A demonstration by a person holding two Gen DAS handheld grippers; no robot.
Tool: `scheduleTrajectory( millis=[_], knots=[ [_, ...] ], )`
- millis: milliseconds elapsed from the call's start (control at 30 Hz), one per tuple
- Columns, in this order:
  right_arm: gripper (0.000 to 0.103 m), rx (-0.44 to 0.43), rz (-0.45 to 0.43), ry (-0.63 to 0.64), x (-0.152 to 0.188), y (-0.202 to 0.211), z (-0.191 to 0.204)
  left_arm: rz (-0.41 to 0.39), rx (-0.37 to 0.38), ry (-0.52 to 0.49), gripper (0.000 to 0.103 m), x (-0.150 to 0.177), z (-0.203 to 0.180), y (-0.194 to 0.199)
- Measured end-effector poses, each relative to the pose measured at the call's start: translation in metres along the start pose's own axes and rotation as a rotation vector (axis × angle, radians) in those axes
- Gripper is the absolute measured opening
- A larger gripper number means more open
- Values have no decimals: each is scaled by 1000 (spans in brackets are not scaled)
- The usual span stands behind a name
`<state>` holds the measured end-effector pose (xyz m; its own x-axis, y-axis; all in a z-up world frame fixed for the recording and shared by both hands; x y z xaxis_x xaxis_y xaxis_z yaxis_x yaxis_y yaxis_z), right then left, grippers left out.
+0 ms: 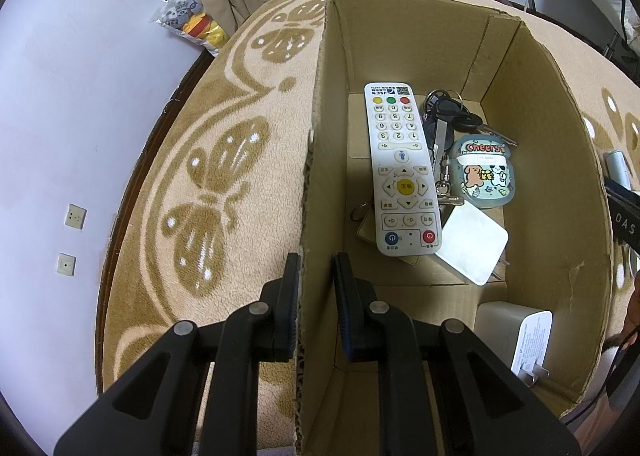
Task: Organize rigid objects
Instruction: 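Carry the green Pochacco board into the box and release it with the right gripper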
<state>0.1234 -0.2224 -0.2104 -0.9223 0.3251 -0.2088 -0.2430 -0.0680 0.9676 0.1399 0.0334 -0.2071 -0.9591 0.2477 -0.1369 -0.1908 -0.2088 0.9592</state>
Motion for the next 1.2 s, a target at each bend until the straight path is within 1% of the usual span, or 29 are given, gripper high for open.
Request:
scheduleTrajectory(
  millis=[267,300,367,567,667,833,900,1033,1200],
  knots=[
    [57,-116,-69,-3,-22,21,15,1,1,0,16,0,0,0],
    [56,-157,-74,-3,-25,27,21,0,1,0,16,0,-1,0],
    [56,-194,-85,8,-29,33,29,1,0,0,16,0,-1,0],
    [56,-217,-168,38,-39,67,45,1,-2,-1,16,0,0,-1],
    [56,-217,-224,45,-45,86,48,2,-2,-2,16,0,0,-1],
    [56,-249,-294,45,-59,116,51,1,-2,-2,16,0,0,-1],
    [56,-273,-311,46,-63,125,54,2,-2,-2,16,0,0,-1],
    [56,-354,-337,70,-68,144,68,2,-5,-3,16,0,0,-2],
    [56,-429,-336,114,-64,158,95,3,-5,-3,16,0,0,-2]
  ],
)
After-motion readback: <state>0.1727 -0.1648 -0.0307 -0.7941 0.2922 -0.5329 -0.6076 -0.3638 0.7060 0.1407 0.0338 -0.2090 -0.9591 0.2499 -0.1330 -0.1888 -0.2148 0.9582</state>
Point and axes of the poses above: each gripper's, at about its wrist camera, not at the fingertips, and y roughly against the way its jaws point, z to its left, x to its underside, the point moved 9 cm from there along -y, roughly the way its jaws point, and after that the axes turned 11 degrees about z, right-handed, at the moved point
